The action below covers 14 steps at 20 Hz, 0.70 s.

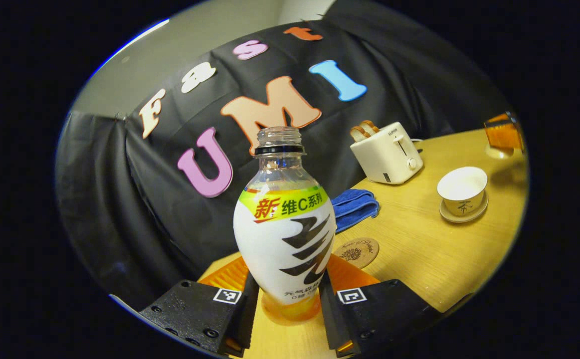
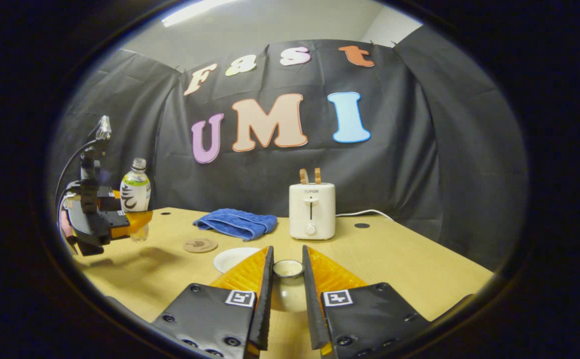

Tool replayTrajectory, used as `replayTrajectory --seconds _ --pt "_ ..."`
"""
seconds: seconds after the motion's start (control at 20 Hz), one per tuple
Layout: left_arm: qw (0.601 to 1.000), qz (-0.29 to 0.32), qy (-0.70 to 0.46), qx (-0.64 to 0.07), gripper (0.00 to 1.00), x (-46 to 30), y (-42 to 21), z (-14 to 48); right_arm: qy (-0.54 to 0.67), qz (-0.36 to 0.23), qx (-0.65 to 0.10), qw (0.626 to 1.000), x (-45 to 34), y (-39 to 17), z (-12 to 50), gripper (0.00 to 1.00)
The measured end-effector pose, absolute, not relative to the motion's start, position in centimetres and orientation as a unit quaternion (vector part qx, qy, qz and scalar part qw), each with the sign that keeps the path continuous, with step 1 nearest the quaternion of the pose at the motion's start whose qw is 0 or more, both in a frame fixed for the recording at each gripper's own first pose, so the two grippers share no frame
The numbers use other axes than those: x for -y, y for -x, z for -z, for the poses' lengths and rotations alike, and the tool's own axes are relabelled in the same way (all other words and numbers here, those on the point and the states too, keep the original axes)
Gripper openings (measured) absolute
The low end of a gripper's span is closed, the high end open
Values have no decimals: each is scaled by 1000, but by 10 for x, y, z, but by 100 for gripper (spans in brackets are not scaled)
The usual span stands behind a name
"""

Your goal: Open the teacup lid with one hand, grasp the water bottle and pour water into the teacup with the other hand; after pouring, place the water bottle on the coaster and then close the teacup lid.

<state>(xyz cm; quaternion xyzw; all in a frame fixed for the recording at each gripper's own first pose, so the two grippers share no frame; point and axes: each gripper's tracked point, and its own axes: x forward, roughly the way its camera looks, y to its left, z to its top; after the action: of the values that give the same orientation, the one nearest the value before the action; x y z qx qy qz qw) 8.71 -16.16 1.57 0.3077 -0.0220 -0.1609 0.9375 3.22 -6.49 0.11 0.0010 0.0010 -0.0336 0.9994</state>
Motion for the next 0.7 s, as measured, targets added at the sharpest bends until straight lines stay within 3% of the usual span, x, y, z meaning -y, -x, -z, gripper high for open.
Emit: replayTrajectory --seconds 0.3,0.7 --pt "852 174 -485 90 54 207 -92 -32 0 52 -1 999 84 -32 -2 36" --pt "751 181 -628 95 54 233 -110 -17 0 77 0 997 106 -32 -2 36"
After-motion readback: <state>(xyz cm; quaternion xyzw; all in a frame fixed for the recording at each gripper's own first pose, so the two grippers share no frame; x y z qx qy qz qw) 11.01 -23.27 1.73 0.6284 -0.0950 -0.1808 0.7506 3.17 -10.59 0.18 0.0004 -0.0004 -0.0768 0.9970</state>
